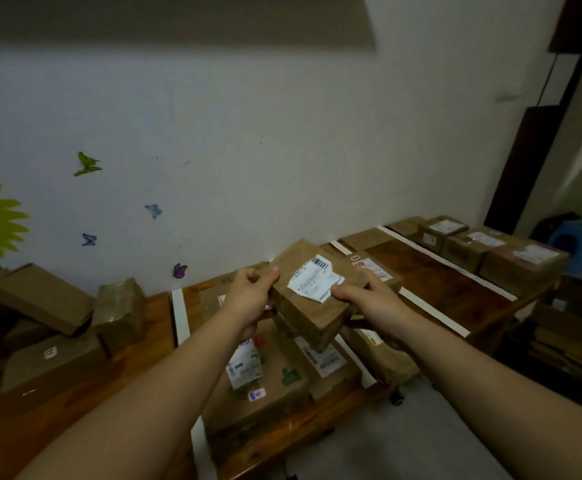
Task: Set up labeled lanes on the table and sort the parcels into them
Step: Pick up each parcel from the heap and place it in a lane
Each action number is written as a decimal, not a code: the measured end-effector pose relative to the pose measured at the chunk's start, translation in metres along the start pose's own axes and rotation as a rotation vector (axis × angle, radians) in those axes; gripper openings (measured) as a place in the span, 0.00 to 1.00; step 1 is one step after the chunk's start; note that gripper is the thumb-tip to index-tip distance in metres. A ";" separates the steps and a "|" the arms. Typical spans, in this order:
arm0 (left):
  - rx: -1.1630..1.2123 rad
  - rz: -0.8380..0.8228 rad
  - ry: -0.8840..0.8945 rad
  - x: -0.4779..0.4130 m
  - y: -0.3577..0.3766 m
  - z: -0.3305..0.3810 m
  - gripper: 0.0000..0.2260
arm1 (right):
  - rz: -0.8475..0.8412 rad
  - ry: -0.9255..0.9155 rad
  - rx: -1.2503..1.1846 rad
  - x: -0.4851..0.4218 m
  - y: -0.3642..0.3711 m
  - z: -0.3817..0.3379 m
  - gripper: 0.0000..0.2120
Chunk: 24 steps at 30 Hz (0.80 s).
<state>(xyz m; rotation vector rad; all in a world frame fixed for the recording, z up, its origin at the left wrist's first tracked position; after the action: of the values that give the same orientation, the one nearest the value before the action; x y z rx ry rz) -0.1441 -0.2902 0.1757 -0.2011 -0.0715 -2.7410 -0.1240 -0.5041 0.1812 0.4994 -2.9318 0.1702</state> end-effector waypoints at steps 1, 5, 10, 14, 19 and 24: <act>-0.020 0.002 0.002 -0.009 0.003 -0.006 0.12 | 0.005 0.006 0.012 -0.006 -0.001 0.005 0.24; -0.162 -0.025 -0.011 -0.045 0.008 -0.034 0.12 | -0.025 0.074 0.063 -0.033 0.001 0.038 0.28; -0.270 -0.124 -0.066 -0.076 0.017 -0.063 0.09 | -0.074 0.199 0.125 -0.066 -0.004 0.073 0.22; -0.135 -0.184 0.003 -0.102 0.039 -0.049 0.14 | 0.015 0.223 -0.023 -0.102 -0.037 0.064 0.16; -0.216 -0.131 0.093 -0.125 0.061 -0.025 0.19 | 0.035 0.107 0.024 -0.144 -0.067 0.041 0.10; -0.431 -0.075 0.082 -0.128 0.068 -0.042 0.21 | -0.008 0.174 -0.003 -0.160 -0.080 0.066 0.20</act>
<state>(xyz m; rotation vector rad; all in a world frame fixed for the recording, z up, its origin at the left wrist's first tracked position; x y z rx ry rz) -0.0067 -0.3080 0.1167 -0.2054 0.5474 -2.8011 0.0426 -0.5374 0.0942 0.4702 -2.7597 0.1979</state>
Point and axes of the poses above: each hand's wrist, its own x-axis away from the middle knuckle, its own y-axis out of the palm, z = x × y, the point moved 9 cm from there along -x, towards the middle knuckle, and after that the axes turned 1 degree about y, right-handed, at the moved point
